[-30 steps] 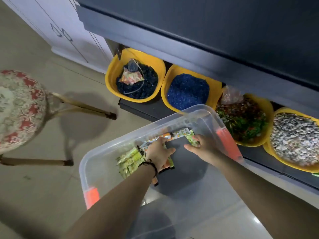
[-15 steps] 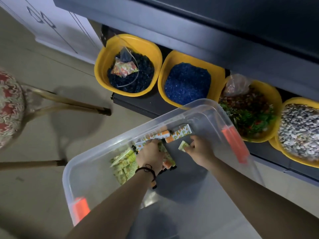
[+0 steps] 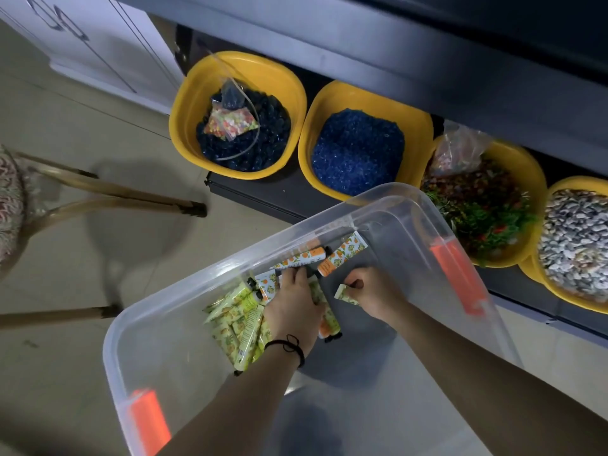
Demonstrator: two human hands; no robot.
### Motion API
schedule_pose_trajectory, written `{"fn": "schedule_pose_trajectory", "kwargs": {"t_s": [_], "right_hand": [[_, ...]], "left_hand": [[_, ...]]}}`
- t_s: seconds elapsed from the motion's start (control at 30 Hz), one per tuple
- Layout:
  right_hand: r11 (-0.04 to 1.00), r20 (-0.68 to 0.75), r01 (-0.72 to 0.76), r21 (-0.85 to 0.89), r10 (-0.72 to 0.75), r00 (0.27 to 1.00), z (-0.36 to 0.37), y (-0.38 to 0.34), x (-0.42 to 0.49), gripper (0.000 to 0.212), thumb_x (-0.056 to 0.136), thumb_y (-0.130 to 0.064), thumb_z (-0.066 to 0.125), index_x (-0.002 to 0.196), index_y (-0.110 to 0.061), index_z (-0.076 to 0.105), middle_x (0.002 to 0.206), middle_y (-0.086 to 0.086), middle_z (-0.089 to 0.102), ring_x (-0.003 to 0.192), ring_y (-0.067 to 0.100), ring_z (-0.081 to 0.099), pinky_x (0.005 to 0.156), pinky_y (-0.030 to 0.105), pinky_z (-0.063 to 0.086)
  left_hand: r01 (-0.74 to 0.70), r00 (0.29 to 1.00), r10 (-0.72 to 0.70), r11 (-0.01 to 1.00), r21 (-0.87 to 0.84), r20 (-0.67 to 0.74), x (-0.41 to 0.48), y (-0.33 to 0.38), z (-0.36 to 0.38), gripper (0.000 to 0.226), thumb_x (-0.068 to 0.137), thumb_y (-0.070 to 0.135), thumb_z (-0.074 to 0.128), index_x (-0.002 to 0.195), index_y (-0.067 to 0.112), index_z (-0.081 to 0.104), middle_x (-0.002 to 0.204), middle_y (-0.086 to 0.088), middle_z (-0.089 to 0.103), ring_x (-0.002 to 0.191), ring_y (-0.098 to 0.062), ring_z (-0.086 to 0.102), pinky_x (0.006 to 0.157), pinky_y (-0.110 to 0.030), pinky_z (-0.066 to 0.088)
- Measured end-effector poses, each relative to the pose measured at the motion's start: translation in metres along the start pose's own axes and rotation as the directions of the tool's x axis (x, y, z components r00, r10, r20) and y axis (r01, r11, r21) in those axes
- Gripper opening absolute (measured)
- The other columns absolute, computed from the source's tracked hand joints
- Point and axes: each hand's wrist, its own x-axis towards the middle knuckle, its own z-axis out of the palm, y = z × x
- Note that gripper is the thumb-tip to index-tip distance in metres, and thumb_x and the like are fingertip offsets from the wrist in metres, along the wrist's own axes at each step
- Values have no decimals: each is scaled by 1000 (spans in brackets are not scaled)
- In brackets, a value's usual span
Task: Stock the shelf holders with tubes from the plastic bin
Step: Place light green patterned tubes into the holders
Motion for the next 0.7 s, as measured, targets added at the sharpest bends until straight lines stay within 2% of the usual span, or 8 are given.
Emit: {"fn": "schedule_pose_trajectory", "kwargs": {"t_s": [0.07,0.17,0.3,0.4,0.47,0.53,0.6,0.7], "right_hand": [[1000,6,4,9,-4,1000,-1,-1,-2,14,91,-23,62,100,-14,69,89,0,66,87,19,61,72,29,47],[1000,7,-7,21,6,1000,-5,-2,-5,14,92,-23,61,100,-15,68,95,0,69,90,19,63,74,29,47],[1000,1,-1,26,1,1000,-14,-7,-11,16,93,-18,58,105,-13,66,100,3,68,94,21,63,81,32,50],[999,-11,33,-7,-33,999,-20,-13,-20,17,94,-16,53,108,-15,63,86,-5,59,89,21,59,73,28,44],[996,-32,76,-52,-78,996,-26,-20,-29,14,94,-16,51,104,-18,61,74,-13,49,80,18,54,68,26,38],[985,-47,129,-112,-135,990,-33,-27,-41,10,93,-14,51,98,-19,58,73,-9,51,76,19,53,63,27,37],[974,-57,174,-144,-184,981,-41,-36,-54,9,91,-10,50,96,-14,57,81,-1,59,76,22,55,62,32,41],[962,-78,219,-160,-234,969,-59,-50,-76,9,90,-8,51,93,-10,58,87,6,65,76,24,59,65,37,48]], "left_hand": [[-61,998,60,997,39,31,-3,-1,1,67,80,41,67,138,28,35,136,12,33,100,-16,60,58,-26,38],[-81,996,80,997,8,28,-2,-1,1,54,77,39,71,125,31,48,126,13,37,99,-16,59,59,-27,42],[-78,995,80,996,-47,52,4,-1,-4,41,75,33,73,109,31,51,115,13,44,87,-16,59,54,-24,36],[-56,984,85,981,-188,154,9,-10,-12,30,75,32,73,96,29,51,85,11,57,71,-13,56,54,-24,38],[-69,963,146,945,-319,225,11,-19,-19,22,76,29,74,87,25,55,75,8,59,65,-13,57,54,-25,43],[-110,949,208,923,-370,237,8,-24,-31,18,75,29,75,80,22,59,73,9,61,64,-12,58,56,-25,44],[-136,955,224,912,-387,194,1,-27,-45,17,75,30,75,75,22,61,71,10,62,59,-9,57,55,-25,45],[-182,961,249,895,-406,119,-11,-28,-70,15,76,32,75,74,27,62,79,14,65,71,-5,61,67,-24,49]]}}
